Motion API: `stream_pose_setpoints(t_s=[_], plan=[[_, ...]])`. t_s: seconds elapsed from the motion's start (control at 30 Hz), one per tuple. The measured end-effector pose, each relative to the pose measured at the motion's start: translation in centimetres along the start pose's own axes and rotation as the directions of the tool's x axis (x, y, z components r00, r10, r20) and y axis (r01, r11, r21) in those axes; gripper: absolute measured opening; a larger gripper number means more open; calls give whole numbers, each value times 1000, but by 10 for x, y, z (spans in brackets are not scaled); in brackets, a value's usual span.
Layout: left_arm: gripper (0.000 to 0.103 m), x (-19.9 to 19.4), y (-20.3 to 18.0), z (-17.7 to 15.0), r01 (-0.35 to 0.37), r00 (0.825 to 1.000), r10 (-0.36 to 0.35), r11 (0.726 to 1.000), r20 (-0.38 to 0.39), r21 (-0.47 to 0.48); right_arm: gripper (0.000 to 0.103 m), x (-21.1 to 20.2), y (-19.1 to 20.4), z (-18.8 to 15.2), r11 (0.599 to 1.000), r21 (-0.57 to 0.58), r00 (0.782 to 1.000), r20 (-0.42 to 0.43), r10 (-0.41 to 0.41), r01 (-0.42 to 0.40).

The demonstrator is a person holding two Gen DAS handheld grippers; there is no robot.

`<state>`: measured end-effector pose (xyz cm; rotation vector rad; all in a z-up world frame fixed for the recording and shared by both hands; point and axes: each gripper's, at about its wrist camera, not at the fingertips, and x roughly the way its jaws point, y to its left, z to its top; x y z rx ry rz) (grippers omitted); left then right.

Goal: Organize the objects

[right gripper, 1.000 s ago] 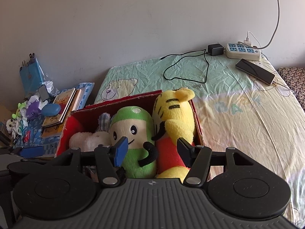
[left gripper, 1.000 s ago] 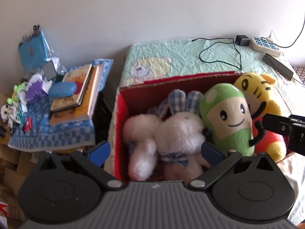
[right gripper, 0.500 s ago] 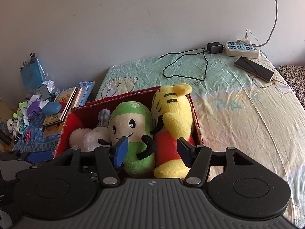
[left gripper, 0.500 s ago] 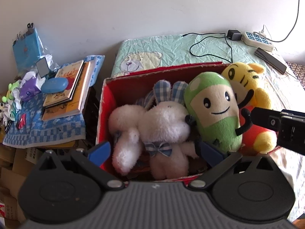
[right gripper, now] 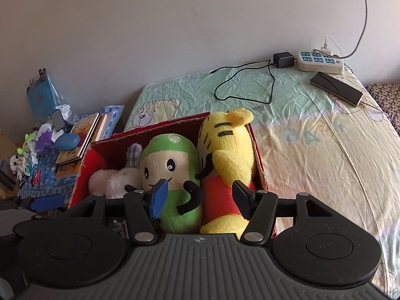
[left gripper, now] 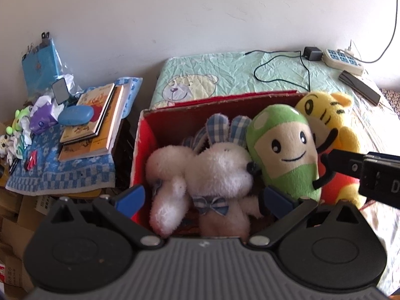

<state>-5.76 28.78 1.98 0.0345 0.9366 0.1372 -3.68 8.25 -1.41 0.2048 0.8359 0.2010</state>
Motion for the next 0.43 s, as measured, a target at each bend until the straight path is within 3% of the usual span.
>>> stream_pose_setpoints(t_s=[0.13, 0.43], plan=[[101, 3, 1, 3, 54, 998, -54, 998, -13, -29, 61, 2, -2, 2, 1000, -6, 1000, -4, 14, -14], [99, 8, -8, 6, 7, 1000, -7, 1000, -5, -15, 61, 7, -9, 4, 1000, 13, 1000, -14, 22, -22]])
